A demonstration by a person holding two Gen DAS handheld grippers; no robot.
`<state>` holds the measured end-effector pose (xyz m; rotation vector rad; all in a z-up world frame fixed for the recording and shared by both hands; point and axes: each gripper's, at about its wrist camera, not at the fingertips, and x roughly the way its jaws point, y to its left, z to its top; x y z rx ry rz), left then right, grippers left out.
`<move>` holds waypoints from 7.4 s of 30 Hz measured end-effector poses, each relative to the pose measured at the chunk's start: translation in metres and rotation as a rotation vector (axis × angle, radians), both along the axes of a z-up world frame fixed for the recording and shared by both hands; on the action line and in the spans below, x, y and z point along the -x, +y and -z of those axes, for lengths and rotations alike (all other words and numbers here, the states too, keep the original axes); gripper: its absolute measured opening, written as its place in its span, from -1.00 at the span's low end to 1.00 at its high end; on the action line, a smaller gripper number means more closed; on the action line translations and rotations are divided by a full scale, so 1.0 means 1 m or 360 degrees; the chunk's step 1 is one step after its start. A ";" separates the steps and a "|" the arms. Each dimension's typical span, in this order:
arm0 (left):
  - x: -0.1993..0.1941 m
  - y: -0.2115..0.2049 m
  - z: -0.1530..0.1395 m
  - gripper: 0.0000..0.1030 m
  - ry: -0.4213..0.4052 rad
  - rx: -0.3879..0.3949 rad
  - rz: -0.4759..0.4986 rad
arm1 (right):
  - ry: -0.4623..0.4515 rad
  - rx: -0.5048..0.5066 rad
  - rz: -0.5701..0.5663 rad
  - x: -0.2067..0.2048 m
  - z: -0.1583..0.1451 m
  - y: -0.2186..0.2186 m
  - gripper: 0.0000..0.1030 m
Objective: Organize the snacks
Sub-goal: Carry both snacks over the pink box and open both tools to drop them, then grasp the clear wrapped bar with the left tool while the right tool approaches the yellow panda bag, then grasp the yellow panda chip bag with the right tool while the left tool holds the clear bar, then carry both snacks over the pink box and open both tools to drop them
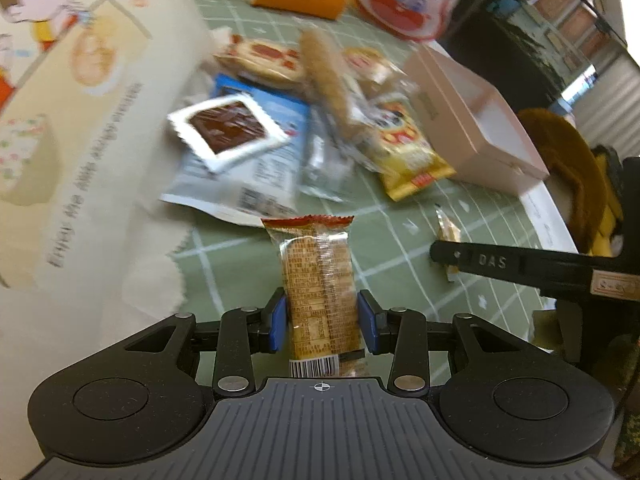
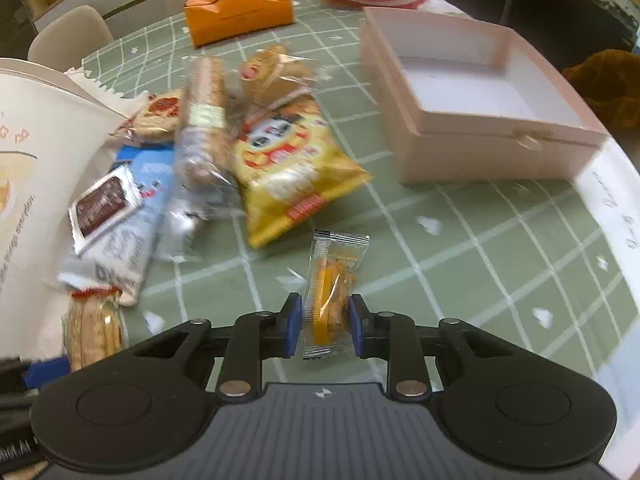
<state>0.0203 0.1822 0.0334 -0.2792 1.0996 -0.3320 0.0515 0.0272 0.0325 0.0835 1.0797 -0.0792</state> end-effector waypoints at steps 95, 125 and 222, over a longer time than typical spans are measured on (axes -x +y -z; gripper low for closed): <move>-0.088 0.014 -0.010 -0.11 -0.0110 0.0170 -0.0241 | 0.0005 -0.0108 -0.0004 -0.069 0.012 -0.034 0.46; -0.114 -0.067 0.013 -0.23 -0.0134 -0.0260 0.0219 | -0.0001 -0.0155 -0.0002 -0.012 0.004 -0.050 0.42; -0.023 -0.090 0.014 -0.15 -0.0259 -0.0391 0.0551 | -0.0087 -0.0192 0.0099 0.069 -0.005 -0.085 0.49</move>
